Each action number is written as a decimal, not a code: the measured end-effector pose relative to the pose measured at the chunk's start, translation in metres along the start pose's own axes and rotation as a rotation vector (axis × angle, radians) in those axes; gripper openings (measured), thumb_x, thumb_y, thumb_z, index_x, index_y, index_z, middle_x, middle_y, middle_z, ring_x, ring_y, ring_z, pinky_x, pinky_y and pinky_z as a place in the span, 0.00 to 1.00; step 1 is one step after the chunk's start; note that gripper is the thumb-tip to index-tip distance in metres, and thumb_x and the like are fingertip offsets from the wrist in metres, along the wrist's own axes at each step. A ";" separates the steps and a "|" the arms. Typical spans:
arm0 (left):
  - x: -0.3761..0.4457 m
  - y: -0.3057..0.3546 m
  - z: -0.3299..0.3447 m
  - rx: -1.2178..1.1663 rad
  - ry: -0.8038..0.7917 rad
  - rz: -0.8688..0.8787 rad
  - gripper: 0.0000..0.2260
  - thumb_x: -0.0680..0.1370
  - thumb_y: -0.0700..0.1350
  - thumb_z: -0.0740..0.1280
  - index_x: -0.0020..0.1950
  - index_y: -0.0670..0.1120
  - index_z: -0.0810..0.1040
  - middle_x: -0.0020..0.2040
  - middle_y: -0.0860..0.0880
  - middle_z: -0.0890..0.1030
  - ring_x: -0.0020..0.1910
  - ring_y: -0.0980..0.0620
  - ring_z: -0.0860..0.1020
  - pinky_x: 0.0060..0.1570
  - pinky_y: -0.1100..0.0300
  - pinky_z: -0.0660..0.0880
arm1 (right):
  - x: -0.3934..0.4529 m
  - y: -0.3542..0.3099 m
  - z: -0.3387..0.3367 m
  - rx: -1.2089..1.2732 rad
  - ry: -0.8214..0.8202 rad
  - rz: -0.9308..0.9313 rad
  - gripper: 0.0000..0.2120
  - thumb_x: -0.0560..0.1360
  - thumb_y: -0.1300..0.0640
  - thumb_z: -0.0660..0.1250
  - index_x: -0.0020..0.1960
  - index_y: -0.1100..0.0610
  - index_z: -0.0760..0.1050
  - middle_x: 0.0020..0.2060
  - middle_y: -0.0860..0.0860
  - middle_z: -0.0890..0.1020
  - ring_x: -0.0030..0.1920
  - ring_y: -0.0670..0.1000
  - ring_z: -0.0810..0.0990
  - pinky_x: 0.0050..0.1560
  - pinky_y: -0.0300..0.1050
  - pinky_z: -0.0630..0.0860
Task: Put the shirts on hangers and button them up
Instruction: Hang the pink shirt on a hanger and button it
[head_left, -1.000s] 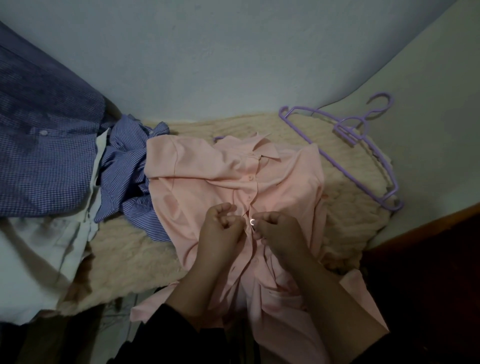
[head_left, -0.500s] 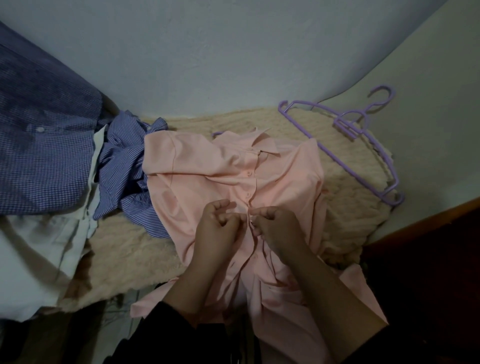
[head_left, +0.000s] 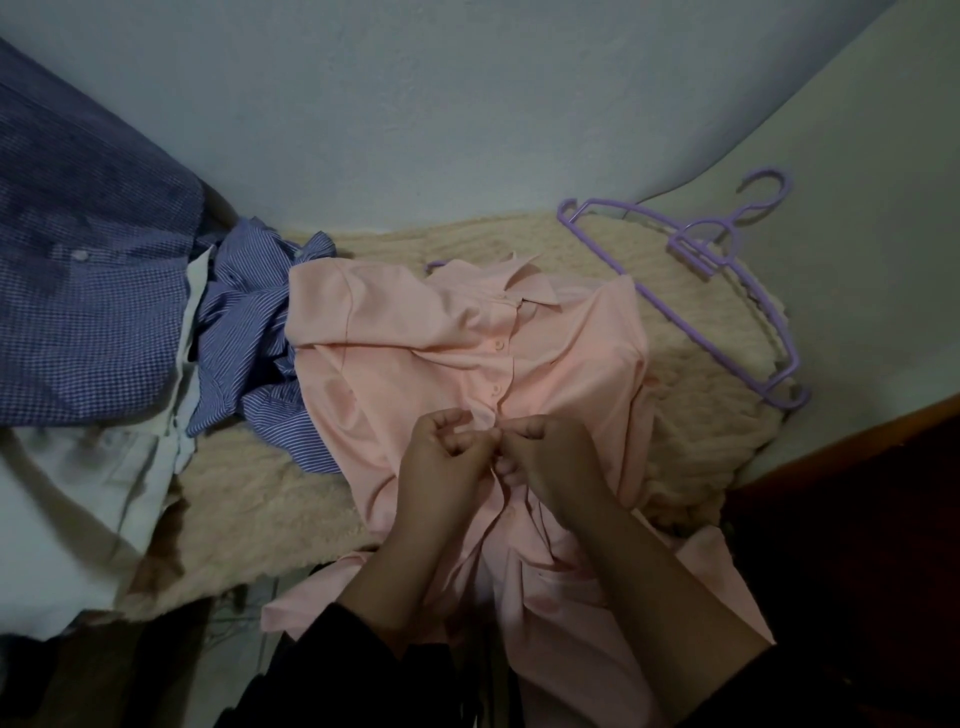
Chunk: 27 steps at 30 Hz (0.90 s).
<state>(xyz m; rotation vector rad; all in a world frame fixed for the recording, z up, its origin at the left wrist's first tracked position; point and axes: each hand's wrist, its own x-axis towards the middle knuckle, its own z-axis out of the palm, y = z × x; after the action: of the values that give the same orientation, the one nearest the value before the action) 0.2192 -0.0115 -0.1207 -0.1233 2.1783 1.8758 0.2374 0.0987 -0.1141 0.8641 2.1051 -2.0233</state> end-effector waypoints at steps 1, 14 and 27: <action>0.001 -0.002 0.000 0.001 0.003 -0.011 0.13 0.75 0.40 0.70 0.57 0.46 0.73 0.38 0.47 0.83 0.36 0.52 0.82 0.44 0.52 0.80 | 0.000 0.000 0.001 0.013 0.000 0.009 0.08 0.77 0.66 0.63 0.44 0.59 0.79 0.29 0.55 0.79 0.28 0.50 0.75 0.29 0.38 0.74; 0.002 -0.009 0.004 0.102 0.081 0.110 0.15 0.72 0.39 0.73 0.50 0.53 0.72 0.37 0.51 0.83 0.36 0.59 0.81 0.39 0.67 0.75 | -0.002 0.005 -0.001 -0.114 0.041 -0.123 0.10 0.76 0.57 0.66 0.40 0.62 0.79 0.36 0.63 0.82 0.36 0.60 0.80 0.40 0.56 0.80; 0.016 0.002 -0.005 -0.323 -0.089 -0.369 0.15 0.74 0.32 0.67 0.59 0.40 0.71 0.37 0.44 0.80 0.32 0.53 0.78 0.33 0.62 0.76 | 0.010 0.017 -0.003 -0.202 0.088 -0.226 0.11 0.74 0.61 0.68 0.43 0.46 0.70 0.38 0.48 0.80 0.39 0.47 0.78 0.44 0.44 0.76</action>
<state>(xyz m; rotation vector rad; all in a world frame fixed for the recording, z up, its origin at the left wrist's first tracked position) 0.2029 -0.0139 -0.1219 -0.4604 1.6435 1.9491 0.2373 0.1037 -0.1335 0.7247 2.5049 -1.8532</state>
